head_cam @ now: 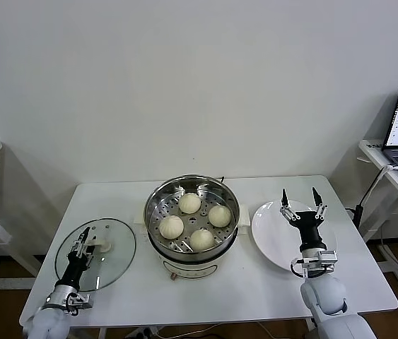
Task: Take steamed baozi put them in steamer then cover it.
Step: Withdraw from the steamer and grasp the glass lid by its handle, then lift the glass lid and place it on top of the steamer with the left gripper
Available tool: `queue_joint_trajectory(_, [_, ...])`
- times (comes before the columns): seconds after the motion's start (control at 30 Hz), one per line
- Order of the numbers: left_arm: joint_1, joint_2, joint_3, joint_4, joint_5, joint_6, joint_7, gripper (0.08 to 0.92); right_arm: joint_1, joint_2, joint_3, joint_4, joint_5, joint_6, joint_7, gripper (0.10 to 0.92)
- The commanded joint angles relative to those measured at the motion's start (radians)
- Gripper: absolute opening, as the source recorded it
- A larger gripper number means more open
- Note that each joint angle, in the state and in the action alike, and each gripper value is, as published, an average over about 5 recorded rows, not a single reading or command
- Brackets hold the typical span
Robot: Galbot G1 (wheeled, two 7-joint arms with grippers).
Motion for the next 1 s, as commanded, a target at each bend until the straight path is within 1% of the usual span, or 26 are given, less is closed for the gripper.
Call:
queue_joint_trajectory(0.03, [-0.009, -0.002, 0.003, 0.001, -0.004, 0.009, 0.015, 0.481, 0.003, 0.0, 0.004, 0.002, 0.0, 0.0, 0.003, 0.823])
queue_joint_trajectory(0.2, [-0.011, -0.001, 0.004, 0.009, -0.01, 0.004, 0.019, 0.342, 0.005, -0.005, 0.012, 0.006, 0.002, -0.001, 0.007, 0.823])
queue_joint_trajectory(0.33, [-0.007, -0.005, -0.01, -0.008, -0.011, -0.001, 0.015, 0.228, 0.002, -0.006, 0.022, 0.005, 0.003, -0.001, 0.011, 0.823])
queue_joint_trajectory(0.43, [0.009, 0.002, -0.043, -0.059, -0.009, 0.004, 0.013, 0.189, -0.004, -0.007, 0.034, 0.004, 0.005, 0.0, 0.011, 0.823])
queue_joint_trajectory(0.57, [0.054, 0.04, -0.119, -0.18, -0.01, 0.02, 0.015, 0.187, -0.017, -0.011, 0.055, 0.002, 0.011, 0.003, 0.008, 0.823])
queue_joint_trajectory(0.77, [0.121, 0.132, -0.225, -0.42, -0.064, 0.061, 0.025, 0.187, -0.037, -0.022, 0.095, -0.015, 0.019, 0.015, 0.002, 0.823])
queue_joint_trajectory(0.87, [0.14, 0.167, -0.237, -0.535, -0.106, 0.098, 0.047, 0.187, -0.052, -0.024, 0.111, -0.022, 0.024, 0.019, -0.001, 0.823])
queue_joint_trajectory(1.0, [0.129, 0.175, -0.202, -0.673, -0.111, 0.15, 0.086, 0.187, -0.069, -0.02, 0.129, -0.026, 0.027, 0.026, -0.003, 0.823])
